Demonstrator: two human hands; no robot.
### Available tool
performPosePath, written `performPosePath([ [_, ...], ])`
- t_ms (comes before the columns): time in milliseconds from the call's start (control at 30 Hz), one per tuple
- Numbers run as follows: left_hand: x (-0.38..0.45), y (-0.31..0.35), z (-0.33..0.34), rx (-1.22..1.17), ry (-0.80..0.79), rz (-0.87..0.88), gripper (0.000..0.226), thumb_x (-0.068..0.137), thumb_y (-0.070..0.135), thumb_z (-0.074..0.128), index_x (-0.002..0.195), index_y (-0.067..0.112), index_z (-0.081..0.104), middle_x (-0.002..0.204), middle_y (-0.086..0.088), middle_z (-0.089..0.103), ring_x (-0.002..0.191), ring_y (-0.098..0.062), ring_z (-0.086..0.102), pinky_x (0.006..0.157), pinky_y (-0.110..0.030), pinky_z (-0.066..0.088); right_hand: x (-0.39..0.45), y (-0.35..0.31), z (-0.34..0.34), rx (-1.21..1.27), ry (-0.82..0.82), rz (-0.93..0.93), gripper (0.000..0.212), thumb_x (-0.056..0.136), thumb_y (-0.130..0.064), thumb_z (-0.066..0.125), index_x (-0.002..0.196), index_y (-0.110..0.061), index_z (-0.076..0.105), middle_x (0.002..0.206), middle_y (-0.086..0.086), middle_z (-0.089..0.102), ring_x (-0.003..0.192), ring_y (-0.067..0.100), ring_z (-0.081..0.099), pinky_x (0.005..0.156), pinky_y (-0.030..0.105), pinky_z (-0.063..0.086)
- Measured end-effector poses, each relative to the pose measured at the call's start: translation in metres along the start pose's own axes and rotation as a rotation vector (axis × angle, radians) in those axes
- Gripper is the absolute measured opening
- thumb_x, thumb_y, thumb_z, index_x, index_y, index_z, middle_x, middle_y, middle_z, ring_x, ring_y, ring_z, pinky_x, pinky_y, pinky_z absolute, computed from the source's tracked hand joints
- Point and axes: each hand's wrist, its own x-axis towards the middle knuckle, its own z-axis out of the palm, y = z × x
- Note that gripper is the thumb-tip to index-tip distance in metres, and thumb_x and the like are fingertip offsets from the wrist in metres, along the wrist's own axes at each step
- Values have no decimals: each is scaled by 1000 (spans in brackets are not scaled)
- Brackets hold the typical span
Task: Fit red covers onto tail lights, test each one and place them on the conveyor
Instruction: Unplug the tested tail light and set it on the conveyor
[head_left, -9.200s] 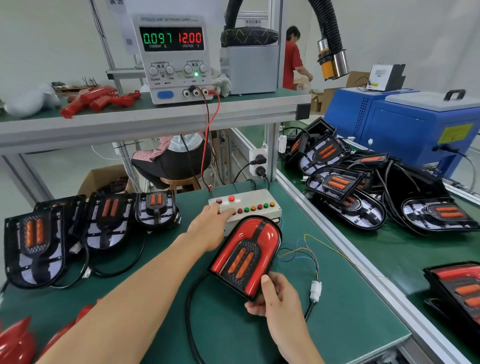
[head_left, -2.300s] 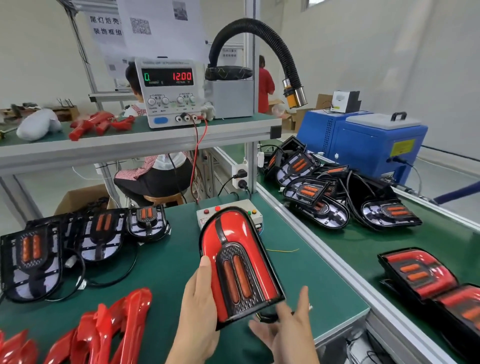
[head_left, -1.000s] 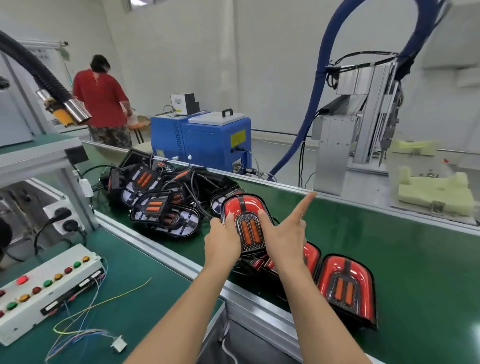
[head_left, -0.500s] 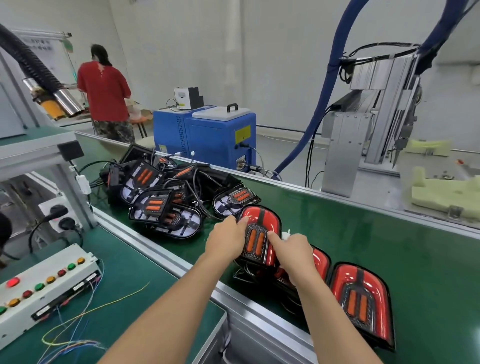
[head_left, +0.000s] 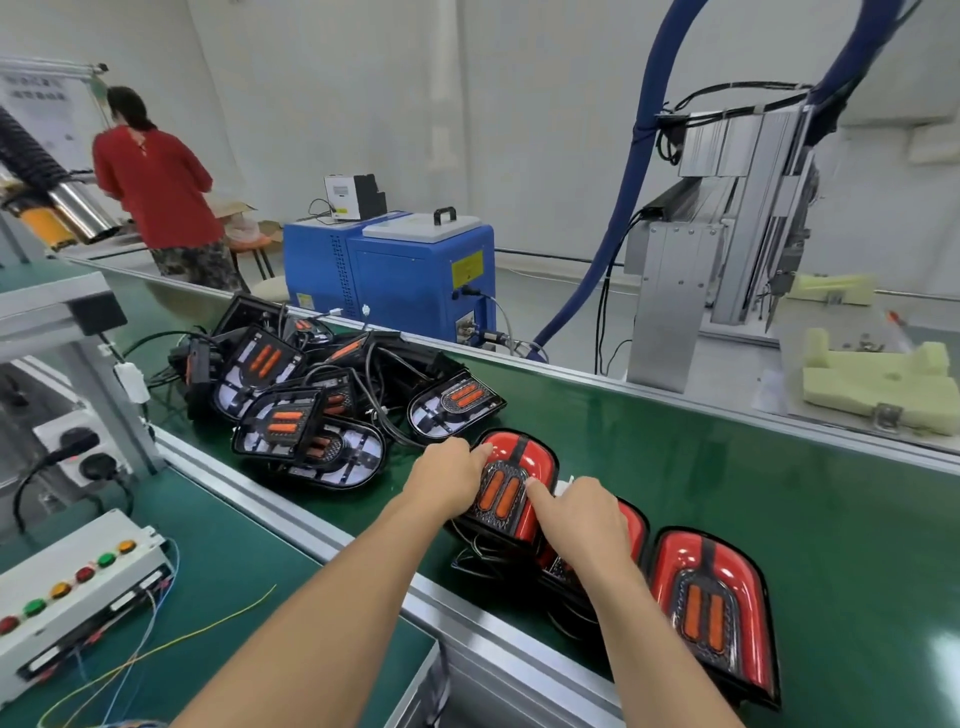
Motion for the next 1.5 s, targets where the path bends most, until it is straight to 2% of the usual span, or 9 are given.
performPosePath([
  [267,8,-11,1,-348,-71,-145,76,105,61,22,111,-2,65,112,-19,68,109,-33,62,102,-41,46,-9,6,9,-149,89,1,77,91,-79,29,100,-9,61,86,-1,58,71,23,55,61,33,41],
  [433,-5,-20,-2,-724,-20,-229,74,105,62,22,136,7,60,127,-8,63,120,-24,55,108,-42,38,-15,9,3,-143,49,31,96,88,-83,23,136,-2,47,92,2,65,81,25,63,65,33,47],
  [633,-34,-50,-6,-849,101,-233,71,105,63,16,136,18,61,131,3,66,122,-17,54,103,-36,35,-27,10,-8,-13,89,83,102,91,-78,29,158,-4,12,145,17,51,124,39,56,93,46,47],
  [767,-62,-77,-7,-934,186,-247,69,105,62,19,133,18,63,123,6,68,127,-18,56,118,-46,35,-55,-4,-17,135,245,-37,84,96,-67,37,156,-10,26,141,15,52,118,36,58,90,46,47],
  [900,-104,-110,-20,-971,387,-256,55,107,56,27,106,26,73,100,14,76,108,-3,67,110,-42,45,-104,-41,-9,442,362,-332,51,99,-51,46,136,-18,57,96,-9,61,85,2,57,76,29,44],
  [1000,-143,-140,-42,-936,508,-288,53,110,45,31,94,23,76,86,11,79,82,0,72,94,-39,53,-150,-80,30,562,96,-523,26,98,-38,56,115,-23,69,84,-14,63,81,-1,58,75,24,48],
  [1200,-239,-224,-95,-796,610,-455,36,105,19,44,86,23,75,83,3,79,92,-20,73,86,-35,55,-262,-152,131,562,-567,-623,21,101,-28,54,114,-25,71,103,-11,73,97,10,65,90,29,50],
  [1400,-348,-313,-123,-643,705,-708,28,99,23,54,77,19,72,81,0,78,87,-22,74,86,-40,58,-368,-179,202,506,-920,-667,21,103,-23,51,111,-22,70,77,-3,69,57,8,66,56,16,50],
  [1500,-390,-342,-132,-600,781,-811,27,96,20,54,78,12,73,81,-6,77,86,-29,74,77,-39,58,-398,-180,227,385,-967,-728,20,104,-29,49,107,-21,67,83,-4,71,74,10,67,71,24,53],
])
